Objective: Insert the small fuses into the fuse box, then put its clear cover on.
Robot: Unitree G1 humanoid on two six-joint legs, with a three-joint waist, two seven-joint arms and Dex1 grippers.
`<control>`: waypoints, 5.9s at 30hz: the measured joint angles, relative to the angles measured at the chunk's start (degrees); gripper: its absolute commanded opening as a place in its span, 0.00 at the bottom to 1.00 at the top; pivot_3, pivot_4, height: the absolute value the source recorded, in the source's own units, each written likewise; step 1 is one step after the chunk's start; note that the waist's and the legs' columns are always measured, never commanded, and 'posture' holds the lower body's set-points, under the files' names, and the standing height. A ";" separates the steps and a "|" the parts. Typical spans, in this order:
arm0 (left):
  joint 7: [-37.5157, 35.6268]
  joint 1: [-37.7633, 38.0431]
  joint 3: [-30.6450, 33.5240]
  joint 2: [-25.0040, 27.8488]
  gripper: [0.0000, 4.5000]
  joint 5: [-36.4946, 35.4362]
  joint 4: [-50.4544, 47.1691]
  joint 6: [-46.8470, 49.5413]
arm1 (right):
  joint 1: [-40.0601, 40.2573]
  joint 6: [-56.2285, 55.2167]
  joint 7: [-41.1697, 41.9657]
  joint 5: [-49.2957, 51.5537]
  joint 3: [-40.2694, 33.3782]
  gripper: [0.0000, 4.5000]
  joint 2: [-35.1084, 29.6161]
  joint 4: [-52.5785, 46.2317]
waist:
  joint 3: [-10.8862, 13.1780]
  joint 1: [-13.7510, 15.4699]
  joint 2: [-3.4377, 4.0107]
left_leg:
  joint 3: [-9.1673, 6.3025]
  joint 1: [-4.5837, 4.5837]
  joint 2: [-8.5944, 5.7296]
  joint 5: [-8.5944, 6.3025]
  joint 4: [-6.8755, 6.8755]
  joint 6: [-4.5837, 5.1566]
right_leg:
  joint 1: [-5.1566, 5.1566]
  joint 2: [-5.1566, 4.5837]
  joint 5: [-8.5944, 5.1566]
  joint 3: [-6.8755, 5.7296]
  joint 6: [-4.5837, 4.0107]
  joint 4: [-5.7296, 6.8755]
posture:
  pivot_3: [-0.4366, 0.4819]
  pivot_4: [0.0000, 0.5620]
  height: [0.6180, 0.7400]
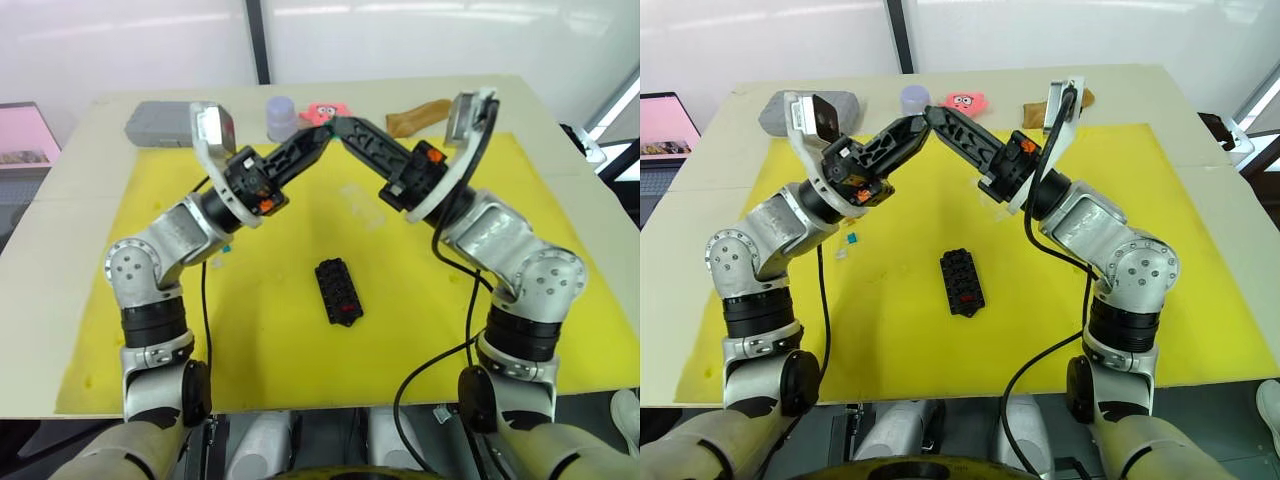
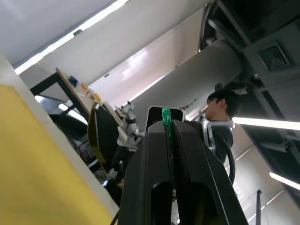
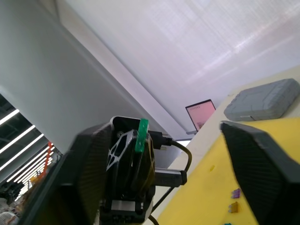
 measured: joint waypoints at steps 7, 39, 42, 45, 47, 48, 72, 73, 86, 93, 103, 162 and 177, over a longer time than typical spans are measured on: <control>-2.92 1.43 -2.28 1.56 0.00 0.10 0.00 -1.53 | 0.27 -0.71 -0.60 2.48 2.56 0.60 -1.94 -1.51 | 0.00 0.00 0.00 | 0.00 0.00 0.00 0.00 0.00 0.00 | 0.00 0.01 0.00 0.00 0.00 -0.02 | 0.48 0.27 1.00; -4.86 1.57 -5.56 3.42 0.00 0.10 0.84 -4.61 | 1.61 -4.88 -1.20 6.88 5.77 0.01 -7.87 -2.20 | 0.00 0.09 0.00 | 0.01 0.00 0.00 0.00 -0.01 0.00 | 0.01 0.01 0.00 0.00 0.00 -0.05 | 0.48 0.27 1.00; -4.94 1.23 -5.79 3.48 0.16 -0.17 0.86 -4.86 | 1.60 -5.33 -1.21 7.65 5.71 0.00 -7.91 -2.19 | 0.00 0.10 0.00 | 0.01 0.00 0.00 0.00 -0.01 0.00 | 0.01 0.01 0.00 0.01 0.00 -0.05 | 0.48 0.27 1.00; -5.86 1.18 -6.26 6.22 0.45 -0.47 1.05 -3.27 | 1.54 -6.30 -1.69 9.54 5.70 0.00 -7.91 -2.24 | 0.00 0.03 0.00 | 0.01 0.00 0.01 0.00 -0.02 0.00 | 0.00 0.02 0.00 0.01 0.00 -0.05 | 0.48 0.27 1.00; -7.34 1.27 -5.89 10.71 0.67 -1.55 1.07 -1.34 | 1.48 -6.80 -2.35 11.48 5.65 0.00 -8.08 -2.47 | 0.00 -0.13 0.00 | 0.00 0.00 0.03 0.00 -0.05 0.00 | -0.03 0.04 0.00 0.02 0.00 -0.05 | 0.48 0.27 1.00; -8.88 1.57 -5.22 14.00 0.80 -2.77 0.85 0.03 | 1.47 -7.20 -2.97 13.31 5.45 0.00 -8.38 -2.61 | 0.01 -0.48 0.02 | 0.00 0.00 0.03 0.00 -0.09 0.00 | -0.06 0.04 0.00 0.03 0.00 -0.04 | 0.48 0.27 1.00; -52.22 22.53 -29.11 36.58 0.99 67.04 -20.26 -32.69 | -4.28 -11.05 56.58 -45.94 37.88 0.00 -43.82 -8.55 | 0.10 0.78 0.16 | 0.16 -0.12 0.06 -0.04 -0.12 0.07 | -0.01 -0.01 0.00 -0.02 0.01 -0.44 | 0.48 0.27 1.00; -52.23 22.57 -29.89 36.09 0.99 69.30 -19.63 -34.23 | -4.29 -12.21 58.19 -48.62 39.03 0.00 -43.64 -8.23 | 0.11 0.88 0.14 | 0.15 -0.12 0.06 -0.04 -0.10 0.07 | 0.02 -0.01 0.00 -0.04 0.01 -0.46 | 0.48 0.27 1.00; -52.66 21.79 -33.92 27.47 0.99 80.47 -12.66 -41.58 | -5.80 -16.30 68.66 -64.55 43.08 0.00 -40.62 -5.01 | 0.11 0.67 0.14 | 0.11 -0.12 0.06 -0.04 -0.09 0.06 | 0.03 0.00 0.01 -0.09 0.00 -0.48 | 0.48 0.27 1.00; -53.78 21.70 -34.52 26.01 0.99 82.49 -11.57 -43.19 | -5.79 -16.24 70.82 -67.42 43.06 0.00 -39.39 -4.99 | 0.11 0.68 0.14 | 0.10 -0.12 0.06 -0.03 -0.08 0.06 | 0.04 -0.01 0.01 -0.09 0.01 -0.47 | 0.48 0.27 1.00; -55.02 20.69 -34.98 25.54 0.99 82.86 -11.55 -43.63 | -5.72 -16.91 72.25 -71.24 43.07 0.00 -37.18 -4.07 | 0.11 0.66 0.14 | 0.09 -0.12 0.06 -0.03 -0.07 0.06 | 0.04 0.00 0.02 -0.10 0.01 -0.46 | 0.48 0.27 1.00; -54.89 18.38 -34.90 23.70 0.99 83.35 -10.67 -42.72 | -6.96 -15.79 78.32 -73.68 41.76 0.00 -34.33 -1.76 | 0.10 0.59 0.13 | 0.07 -0.12 0.06 -0.03 -0.05 0.06 | 0.04 0.00 0.02 -0.12 0.01 -0.44 | 0.48 0.27 1.00; -54.93 18.45 -34.90 23.74 0.99 83.36 -10.68 -42.72 | -6.81 -16.99 78.24 -74.98 41.90 0.00 -34.63 -1.59 | 0.10 0.60 0.13 | 0.07 -0.12 0.06 -0.03 -0.04 0.06 | 0.04 -0.01 0.02 -0.12 0.01 -0.43 | 0.48 0.27 1.00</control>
